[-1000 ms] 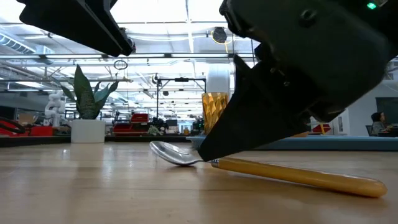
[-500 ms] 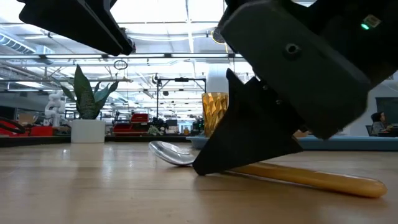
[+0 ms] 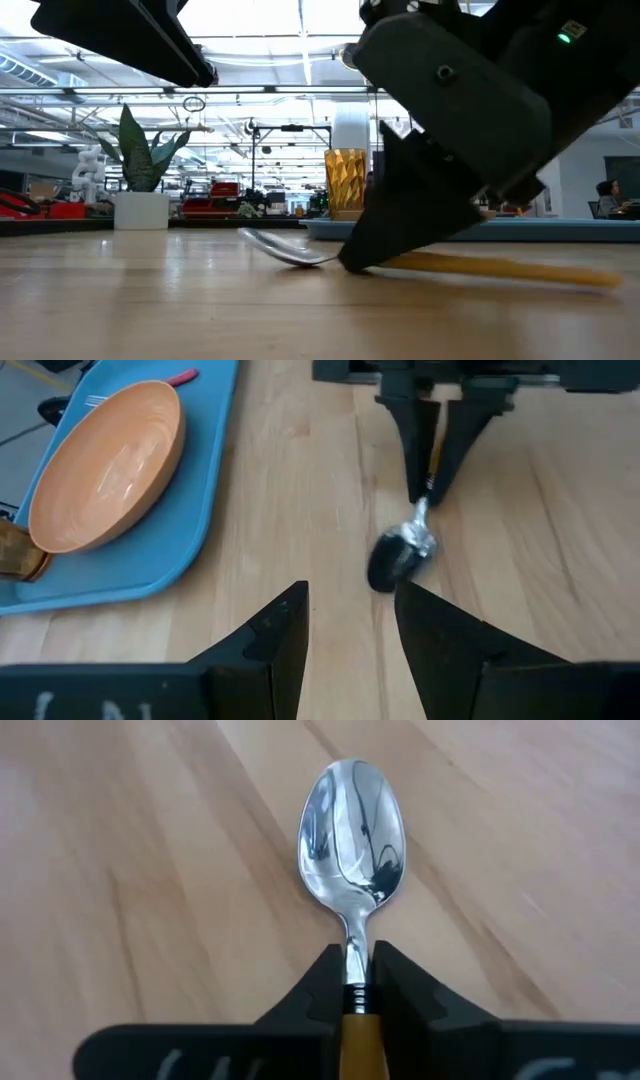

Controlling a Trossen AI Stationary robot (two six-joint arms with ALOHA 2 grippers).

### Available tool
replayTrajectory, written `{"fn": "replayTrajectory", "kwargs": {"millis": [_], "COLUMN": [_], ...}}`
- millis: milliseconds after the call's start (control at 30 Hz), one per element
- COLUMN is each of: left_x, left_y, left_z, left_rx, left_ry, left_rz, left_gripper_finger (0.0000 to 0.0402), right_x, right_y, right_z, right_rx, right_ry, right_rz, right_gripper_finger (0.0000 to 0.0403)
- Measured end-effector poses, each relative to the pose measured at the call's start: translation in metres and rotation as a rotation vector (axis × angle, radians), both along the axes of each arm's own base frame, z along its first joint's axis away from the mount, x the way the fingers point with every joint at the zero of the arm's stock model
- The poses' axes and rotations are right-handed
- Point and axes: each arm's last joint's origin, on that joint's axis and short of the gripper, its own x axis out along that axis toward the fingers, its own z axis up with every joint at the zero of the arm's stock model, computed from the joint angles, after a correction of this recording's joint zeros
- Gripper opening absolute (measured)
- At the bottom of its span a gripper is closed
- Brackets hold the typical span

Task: Pick and place plate/cup/fork/spoon on tray
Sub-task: Put the yellow spoon on the blue serving tray to the right of the red fork

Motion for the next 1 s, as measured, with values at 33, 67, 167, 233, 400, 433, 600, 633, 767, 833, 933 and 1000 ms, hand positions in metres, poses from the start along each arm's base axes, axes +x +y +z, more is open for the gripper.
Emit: {"fn": "replayTrajectory", "kwargs": {"millis": [33, 67, 167, 233, 400, 433, 600, 633, 767, 833, 933, 1000], "left_x": [0.0, 0.0, 0.0, 0.0, 0.001, 0.001, -0.001, -0.002, -0.006, -0.009, -0.013, -0.014], "left_y": [0.0, 0.0, -0.001, -0.001, -0.002, -0.002, -0.004, -0.005, -0.012, -0.018, -0.023, -0.025], "left_z": [0.0, 0.0, 0.0, 0.0, 0.001, 0.001, 0.001, 0.001, 0.002, 0.003, 0.003, 0.003], "left_rx": [-0.002, -0.004, -0.01, -0.018, -0.031, -0.034, -0.051, -0.057, -0.097, -0.112, -0.118, -0.121], "left_ry": [-0.001, -0.002, -0.005, -0.01, -0.021, -0.021, -0.025, -0.026, -0.045, -0.056, -0.059, -0.064], "left_rz": [0.001, 0.003, 0.005, 0.009, 0.013, 0.014, 0.019, 0.02, 0.018, 0.005, -0.017, -0.023], "left_gripper_finger": [0.0154, 0.0154, 0.0154, 0.0154, 0.0154, 0.0154, 0.0154, 0.0154, 0.0154, 0.0154, 0.0154, 0.0154], "right_x": [-0.001, -0.003, -0.01, -0.016, -0.035, -0.04, -0.064, -0.069, -0.084, -0.091, -0.1, -0.105], "right_y": [-0.003, -0.005, -0.013, -0.017, -0.029, -0.032, -0.049, -0.053, -0.07, -0.08, -0.093, -0.101], "right_z": [0.003, 0.007, 0.024, 0.036, 0.06, 0.066, 0.092, 0.097, 0.117, 0.126, 0.136, 0.141], "right_rx": [0.0, -0.001, -0.009, -0.028, -0.083, -0.09, -0.143, -0.16, -0.222, -0.239, -0.271, -0.298], "right_ry": [0.014, 0.026, 0.049, 0.066, 0.127, 0.144, 0.218, 0.227, 0.245, 0.264, 0.297, 0.325], "right_rz": [-0.008, -0.019, -0.059, -0.077, -0.13, -0.146, -0.235, -0.25, -0.331, -0.382, -0.446, -0.492], "right_gripper_finger": [0.0022, 0.0024, 0.003, 0.0028, 0.0024, 0.0026, 0.003, 0.0029, 0.0027, 0.0029, 0.003, 0.003]}}
